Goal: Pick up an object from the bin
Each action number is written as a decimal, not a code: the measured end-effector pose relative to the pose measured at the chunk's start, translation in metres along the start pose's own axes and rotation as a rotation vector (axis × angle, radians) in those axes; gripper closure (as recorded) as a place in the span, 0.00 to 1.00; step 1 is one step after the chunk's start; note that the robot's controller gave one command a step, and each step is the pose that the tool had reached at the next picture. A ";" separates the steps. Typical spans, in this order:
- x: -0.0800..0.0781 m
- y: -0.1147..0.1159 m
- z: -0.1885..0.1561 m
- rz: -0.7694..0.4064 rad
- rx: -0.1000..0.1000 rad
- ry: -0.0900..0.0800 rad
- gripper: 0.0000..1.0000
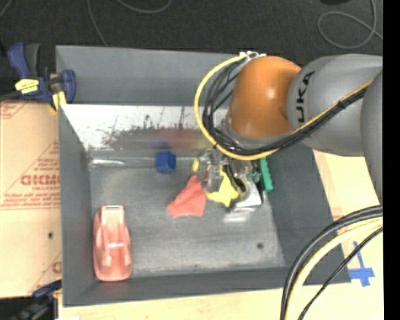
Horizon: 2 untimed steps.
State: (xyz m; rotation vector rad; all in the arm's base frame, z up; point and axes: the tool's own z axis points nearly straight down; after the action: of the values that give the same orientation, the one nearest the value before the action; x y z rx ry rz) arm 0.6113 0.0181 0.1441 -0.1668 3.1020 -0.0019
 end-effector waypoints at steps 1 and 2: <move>0.009 -0.002 0.017 -0.002 -0.003 0.024 1.00; 0.008 -0.002 0.008 -0.004 -0.002 0.025 1.00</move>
Offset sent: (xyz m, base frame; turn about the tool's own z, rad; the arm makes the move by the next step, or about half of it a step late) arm 0.0037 0.0159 0.1031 -0.0500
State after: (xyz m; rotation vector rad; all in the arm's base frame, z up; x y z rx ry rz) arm 0.6034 0.0153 0.1359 -0.1745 3.1266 -0.0006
